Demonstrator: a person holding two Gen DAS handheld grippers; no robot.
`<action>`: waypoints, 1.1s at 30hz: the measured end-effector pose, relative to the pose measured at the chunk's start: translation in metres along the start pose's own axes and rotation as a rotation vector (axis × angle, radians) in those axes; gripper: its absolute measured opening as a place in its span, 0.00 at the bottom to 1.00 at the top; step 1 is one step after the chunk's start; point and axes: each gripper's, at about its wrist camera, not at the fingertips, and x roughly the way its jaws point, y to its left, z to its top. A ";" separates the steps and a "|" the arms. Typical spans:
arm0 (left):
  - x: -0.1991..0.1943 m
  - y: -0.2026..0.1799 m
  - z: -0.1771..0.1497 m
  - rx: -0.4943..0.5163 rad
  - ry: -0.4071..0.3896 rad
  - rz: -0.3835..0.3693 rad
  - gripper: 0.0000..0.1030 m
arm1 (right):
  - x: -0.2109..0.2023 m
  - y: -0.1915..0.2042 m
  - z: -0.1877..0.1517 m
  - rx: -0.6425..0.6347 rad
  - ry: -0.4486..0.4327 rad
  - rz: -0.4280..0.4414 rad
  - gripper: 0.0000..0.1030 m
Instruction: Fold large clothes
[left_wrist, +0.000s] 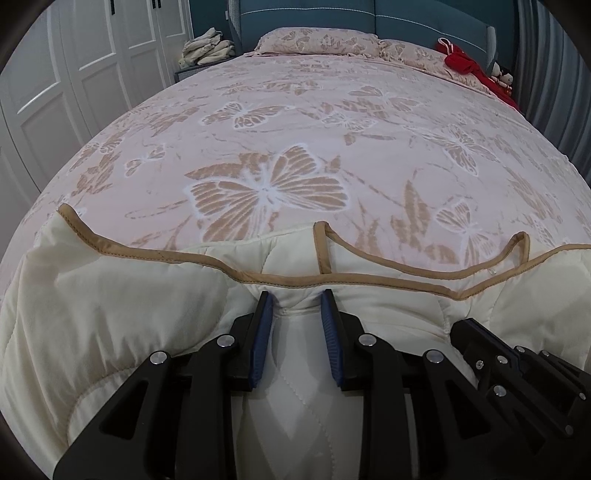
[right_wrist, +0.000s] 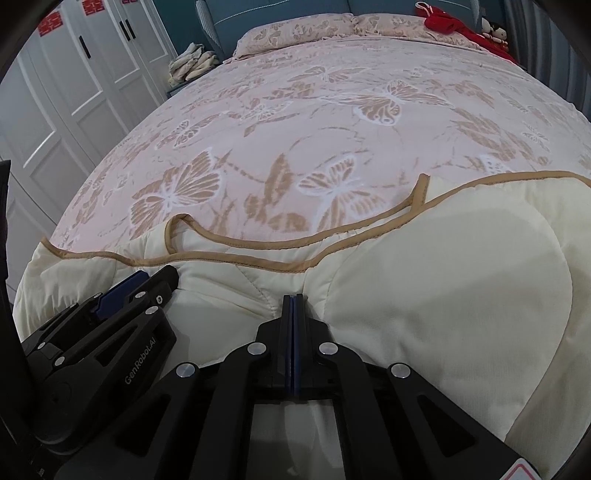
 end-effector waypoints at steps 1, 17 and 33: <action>0.000 0.000 0.000 -0.001 -0.001 0.000 0.26 | 0.000 0.000 0.000 0.000 -0.002 0.000 0.00; -0.087 0.086 0.006 -0.230 -0.023 -0.189 0.62 | -0.096 0.001 0.015 0.031 -0.097 -0.016 0.12; -0.130 0.210 -0.124 -0.564 0.204 -0.298 0.74 | -0.132 0.043 -0.109 0.027 0.119 0.057 0.11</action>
